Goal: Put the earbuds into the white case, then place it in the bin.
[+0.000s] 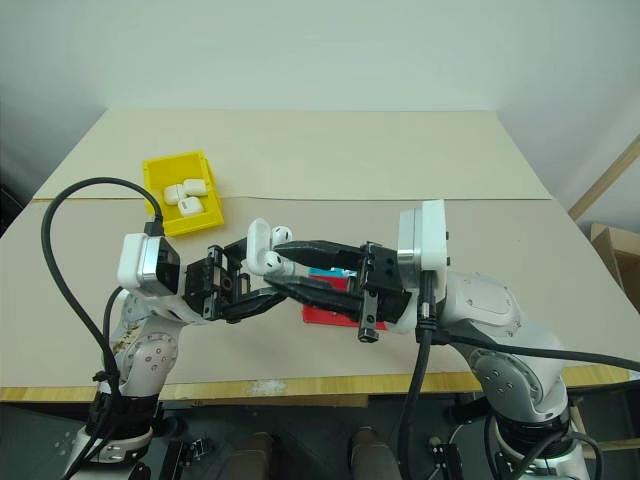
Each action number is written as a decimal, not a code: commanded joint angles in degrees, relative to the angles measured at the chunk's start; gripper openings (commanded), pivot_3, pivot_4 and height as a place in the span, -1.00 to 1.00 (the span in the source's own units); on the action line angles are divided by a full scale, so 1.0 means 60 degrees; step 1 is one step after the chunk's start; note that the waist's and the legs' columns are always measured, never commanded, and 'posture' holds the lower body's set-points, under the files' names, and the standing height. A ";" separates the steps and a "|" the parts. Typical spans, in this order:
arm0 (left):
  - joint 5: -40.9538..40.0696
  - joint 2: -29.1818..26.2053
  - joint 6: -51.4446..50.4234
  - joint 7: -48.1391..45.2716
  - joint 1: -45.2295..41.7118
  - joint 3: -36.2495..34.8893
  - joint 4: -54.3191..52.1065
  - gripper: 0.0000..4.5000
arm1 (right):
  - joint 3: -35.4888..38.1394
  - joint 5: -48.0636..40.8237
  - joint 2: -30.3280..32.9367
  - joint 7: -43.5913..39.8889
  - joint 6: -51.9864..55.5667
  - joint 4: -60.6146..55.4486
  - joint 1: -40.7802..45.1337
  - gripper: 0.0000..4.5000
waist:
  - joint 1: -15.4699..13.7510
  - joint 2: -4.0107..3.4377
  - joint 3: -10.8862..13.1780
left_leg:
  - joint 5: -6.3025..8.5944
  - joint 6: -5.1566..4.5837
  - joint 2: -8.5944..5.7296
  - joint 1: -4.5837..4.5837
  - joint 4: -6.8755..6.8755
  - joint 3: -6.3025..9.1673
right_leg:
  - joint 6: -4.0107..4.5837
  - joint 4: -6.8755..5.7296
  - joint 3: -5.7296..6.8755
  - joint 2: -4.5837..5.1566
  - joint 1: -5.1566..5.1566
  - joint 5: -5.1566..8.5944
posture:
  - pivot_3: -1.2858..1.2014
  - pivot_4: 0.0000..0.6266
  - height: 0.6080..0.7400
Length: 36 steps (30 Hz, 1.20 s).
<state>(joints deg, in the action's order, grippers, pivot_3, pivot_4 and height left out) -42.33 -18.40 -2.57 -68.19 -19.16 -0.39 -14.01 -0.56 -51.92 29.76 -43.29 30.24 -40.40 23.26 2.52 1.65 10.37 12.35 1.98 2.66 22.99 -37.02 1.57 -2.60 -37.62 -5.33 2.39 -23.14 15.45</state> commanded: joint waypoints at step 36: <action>-0.0285 0.0107 0.0207 -0.0299 -0.0154 -0.0116 -0.0099 0.21 | 0.0619 0.0453 0.0324 -0.0974 -0.1052 0.0251 -0.0449 -0.13 | -0.0010 0.0001 0.0000 | 0.0000 0.0000 -0.0001 0.0000 -0.0001 0.0000 | -0.0001 0.0003 0.0000 0.0000 0.0003 0.0000 | 0.03 -0.52 1.00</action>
<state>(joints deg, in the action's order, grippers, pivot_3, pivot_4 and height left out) -42.87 -17.54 -1.38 -70.40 -19.00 -0.37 -12.60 1.10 -48.50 31.28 -48.79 25.48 -38.25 20.66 2.46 1.65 10.37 12.35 1.98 2.66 22.99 -37.03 1.57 -2.60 -37.60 -5.33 2.39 -23.12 15.45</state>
